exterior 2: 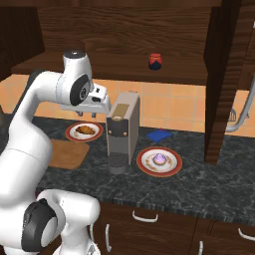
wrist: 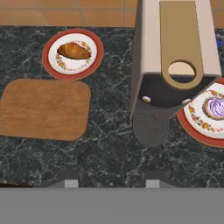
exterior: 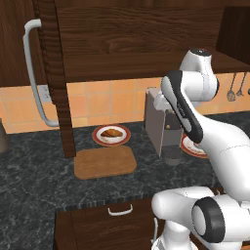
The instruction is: From the different types of pastries on the counter, select a croissant and place it on the cutting board. Then retrieve a jar of jam from the cabinet and place it alongside the croissant on the cutting board.
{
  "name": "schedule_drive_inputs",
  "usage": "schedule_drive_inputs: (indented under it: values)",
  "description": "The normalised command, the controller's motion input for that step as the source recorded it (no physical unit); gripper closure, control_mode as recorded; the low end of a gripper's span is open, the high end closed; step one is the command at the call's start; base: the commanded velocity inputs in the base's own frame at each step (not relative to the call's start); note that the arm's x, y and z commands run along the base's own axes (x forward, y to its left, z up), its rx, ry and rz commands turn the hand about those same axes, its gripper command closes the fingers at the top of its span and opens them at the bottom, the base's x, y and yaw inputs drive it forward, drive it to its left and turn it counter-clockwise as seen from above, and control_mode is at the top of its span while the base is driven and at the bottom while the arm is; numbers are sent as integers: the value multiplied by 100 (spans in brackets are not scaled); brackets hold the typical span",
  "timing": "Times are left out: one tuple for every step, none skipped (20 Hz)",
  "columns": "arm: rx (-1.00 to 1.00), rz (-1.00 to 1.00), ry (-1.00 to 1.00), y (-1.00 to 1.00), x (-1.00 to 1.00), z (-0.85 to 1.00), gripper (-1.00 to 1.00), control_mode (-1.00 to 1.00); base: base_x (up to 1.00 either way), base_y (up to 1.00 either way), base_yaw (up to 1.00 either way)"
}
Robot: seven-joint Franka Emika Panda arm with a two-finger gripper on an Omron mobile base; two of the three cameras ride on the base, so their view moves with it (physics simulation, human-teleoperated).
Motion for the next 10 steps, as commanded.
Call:
schedule_drive_inputs:
  values:
    - [0, 0, 0, 0, -2, 0, -100, -100, 0, 0, 0]
    - [0, 0, 0, 0, -26, 0, -100, -100, 0, 0, 0]
    - [2, 0, 0, 0, -44, -3, -100, -100, 0, 0, 0]
    - [3, 0, 0, 0, -35, 0, -100, -100, 0, 0, 0]
    - [1, 0, 0, 0, -20, 0, -100, -100, 0, 0, 0]
    - [0, -1, 0, 0, -18, 0, -100, -100, 0, 0, 0]
    - [0, -3, -2, 0, -6, 18, -100, -100, 0, 0, 0]
    - [0, -8, -10, 0, -14, 33, -100, -100, 0, 0, 0]
    - [-6, -14, -15, 16, -2, 36, -100, -100, 0, 0, 0]
    - [-12, -17, -18, 24, 0, 36, -100, -100, 0, 0, 0]
